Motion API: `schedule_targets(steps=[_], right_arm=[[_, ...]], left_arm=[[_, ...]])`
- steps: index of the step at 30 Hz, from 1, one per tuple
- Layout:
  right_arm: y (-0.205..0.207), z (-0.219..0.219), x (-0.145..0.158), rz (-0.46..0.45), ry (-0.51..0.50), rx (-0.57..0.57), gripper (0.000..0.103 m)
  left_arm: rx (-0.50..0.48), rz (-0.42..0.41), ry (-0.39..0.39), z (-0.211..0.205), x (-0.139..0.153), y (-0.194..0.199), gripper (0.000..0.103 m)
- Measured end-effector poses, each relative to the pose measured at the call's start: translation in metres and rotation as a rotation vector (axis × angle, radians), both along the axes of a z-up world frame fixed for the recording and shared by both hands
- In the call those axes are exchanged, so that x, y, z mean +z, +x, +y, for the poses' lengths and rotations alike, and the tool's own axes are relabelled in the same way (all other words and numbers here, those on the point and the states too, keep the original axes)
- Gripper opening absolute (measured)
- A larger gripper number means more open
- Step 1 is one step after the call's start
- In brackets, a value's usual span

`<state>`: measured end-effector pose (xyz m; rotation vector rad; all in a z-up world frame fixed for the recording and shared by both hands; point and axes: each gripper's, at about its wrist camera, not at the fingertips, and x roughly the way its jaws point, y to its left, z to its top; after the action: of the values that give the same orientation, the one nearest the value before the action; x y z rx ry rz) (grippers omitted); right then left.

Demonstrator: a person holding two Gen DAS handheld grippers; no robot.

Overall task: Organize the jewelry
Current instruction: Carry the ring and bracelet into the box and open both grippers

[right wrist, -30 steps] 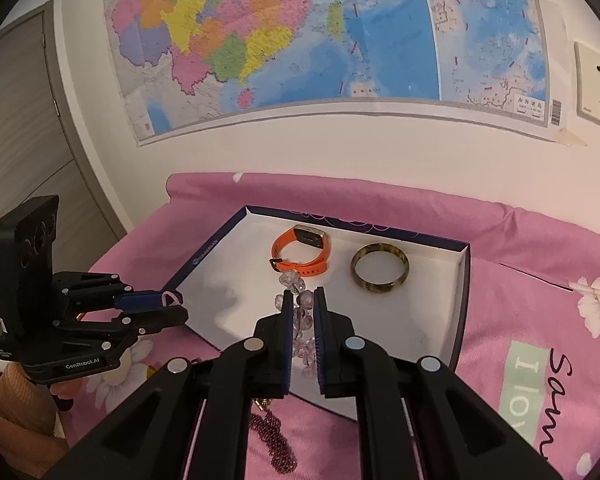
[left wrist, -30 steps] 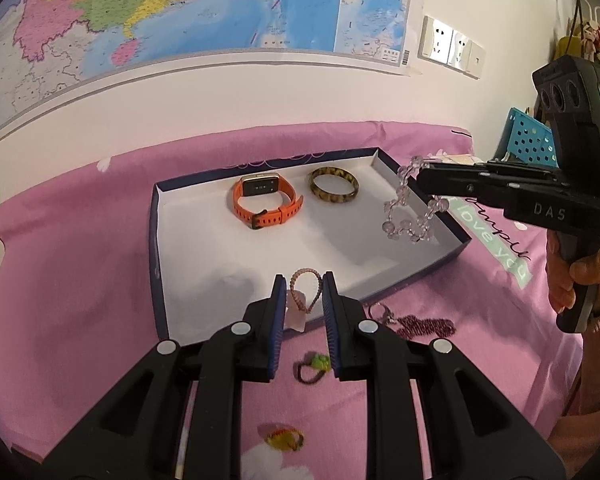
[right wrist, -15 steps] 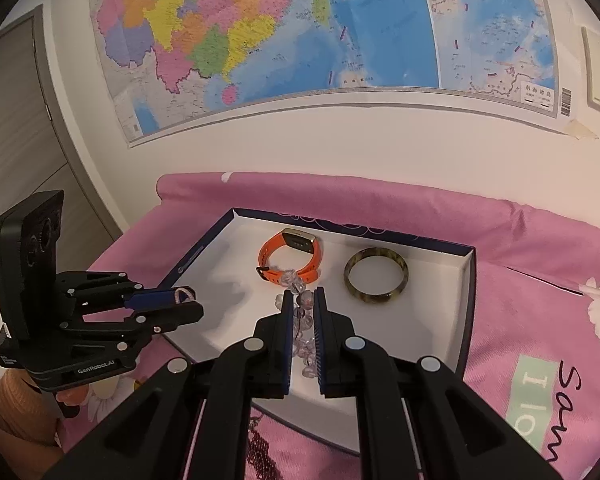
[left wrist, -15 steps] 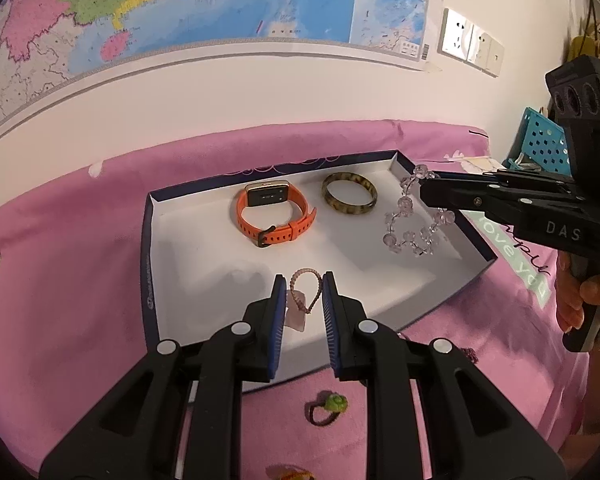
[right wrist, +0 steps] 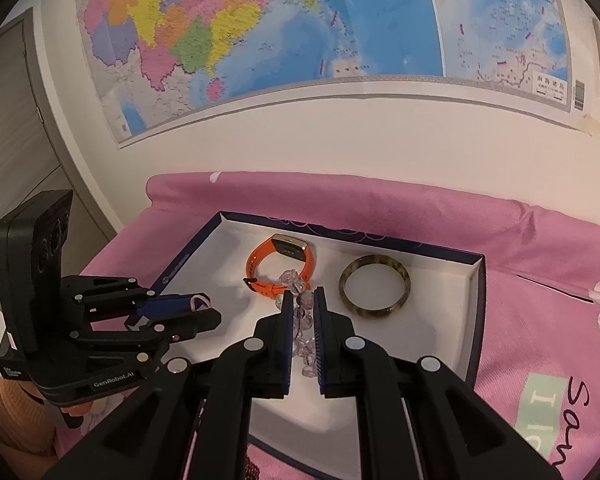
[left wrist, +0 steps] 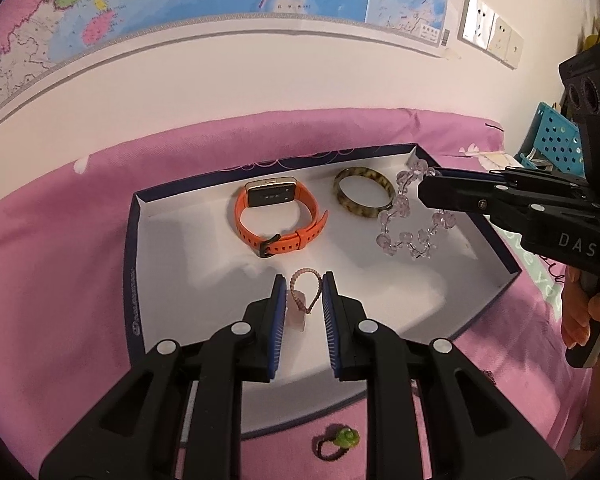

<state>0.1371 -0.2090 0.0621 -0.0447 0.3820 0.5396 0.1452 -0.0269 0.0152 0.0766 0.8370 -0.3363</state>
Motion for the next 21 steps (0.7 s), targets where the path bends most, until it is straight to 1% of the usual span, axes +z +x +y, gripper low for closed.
schedule_targets(steps=[12, 21], right_arm=[[0.026, -0.005, -0.006, 0.059, 0.031, -0.025, 0.008], [0.044, -0.011, -0.01, 0.091, 0.042, -0.085, 0.008]], left_arm=[[0.001, 0.039, 0.017, -0.013, -0.01, 0.026, 0.019], [0.016, 0.087, 0.028, -0.021, -0.023, 0.045, 0.02]])
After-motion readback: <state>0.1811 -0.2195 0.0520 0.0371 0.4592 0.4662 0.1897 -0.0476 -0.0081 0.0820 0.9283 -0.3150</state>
